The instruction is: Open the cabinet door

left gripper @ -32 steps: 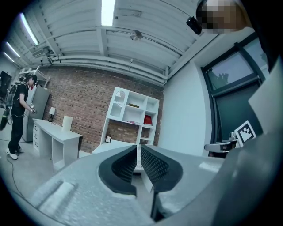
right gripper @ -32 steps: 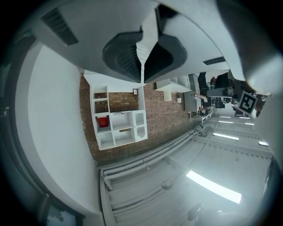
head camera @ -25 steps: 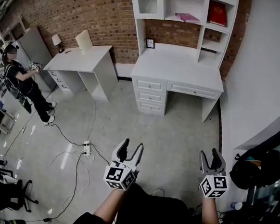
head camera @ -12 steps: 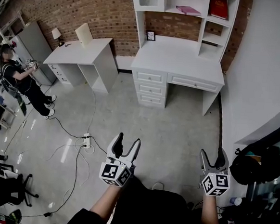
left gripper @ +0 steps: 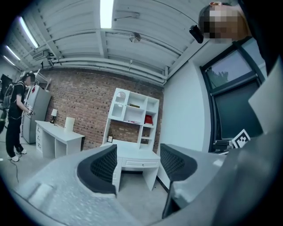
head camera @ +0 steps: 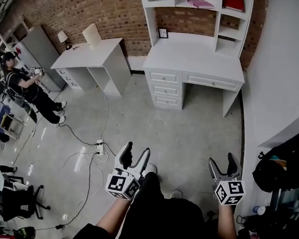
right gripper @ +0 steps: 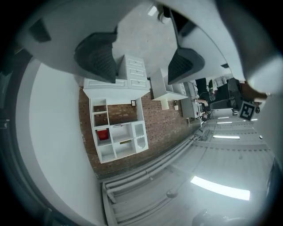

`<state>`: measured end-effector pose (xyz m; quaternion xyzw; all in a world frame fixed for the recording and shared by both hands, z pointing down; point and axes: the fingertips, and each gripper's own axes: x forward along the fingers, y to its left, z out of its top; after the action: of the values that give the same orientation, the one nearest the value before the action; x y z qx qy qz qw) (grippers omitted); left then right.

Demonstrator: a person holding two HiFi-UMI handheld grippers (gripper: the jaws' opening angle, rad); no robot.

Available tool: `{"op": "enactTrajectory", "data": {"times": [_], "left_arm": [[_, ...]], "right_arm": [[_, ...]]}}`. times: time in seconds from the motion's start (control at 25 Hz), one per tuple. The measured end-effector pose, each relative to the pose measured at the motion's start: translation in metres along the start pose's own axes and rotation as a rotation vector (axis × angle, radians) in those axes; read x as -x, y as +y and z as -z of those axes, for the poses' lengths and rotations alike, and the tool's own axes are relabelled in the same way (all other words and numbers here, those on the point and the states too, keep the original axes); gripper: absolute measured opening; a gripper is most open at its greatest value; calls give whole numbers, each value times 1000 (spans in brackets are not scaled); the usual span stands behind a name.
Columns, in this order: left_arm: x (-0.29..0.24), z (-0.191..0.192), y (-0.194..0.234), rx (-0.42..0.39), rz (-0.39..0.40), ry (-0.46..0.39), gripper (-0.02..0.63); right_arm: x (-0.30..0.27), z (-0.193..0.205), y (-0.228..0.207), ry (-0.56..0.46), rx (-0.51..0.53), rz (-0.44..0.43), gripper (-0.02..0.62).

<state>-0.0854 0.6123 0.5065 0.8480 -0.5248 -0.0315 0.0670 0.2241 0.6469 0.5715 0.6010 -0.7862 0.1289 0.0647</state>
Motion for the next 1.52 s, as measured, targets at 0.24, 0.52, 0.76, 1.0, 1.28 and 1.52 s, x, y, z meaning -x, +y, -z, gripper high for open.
{"op": "enactTrajectory", "data": {"times": [0.24,0.52,0.76,1.0,1.28,1.52], "left_arm": [[-9,4,11,-13,-2,8,311],[-52,18,14,-26,73,25,311],[-128,22,48,16,91,11,311],[-235,8,103,62,119,0,311],[-367,-12,174,65,189,63,311],[-454,-30,227,83,223,60,311]], "right_arm": [[-7,-10,-17,-16,17,29,354],[-29,-4,-38,29,13,74,353],[-85,-13,-60,55,18,127,353],[-189,-40,-73,94,30,143,353],[-324,-106,-82,66,12,169,353],[-419,-146,-95,69,6,219,353]]}}
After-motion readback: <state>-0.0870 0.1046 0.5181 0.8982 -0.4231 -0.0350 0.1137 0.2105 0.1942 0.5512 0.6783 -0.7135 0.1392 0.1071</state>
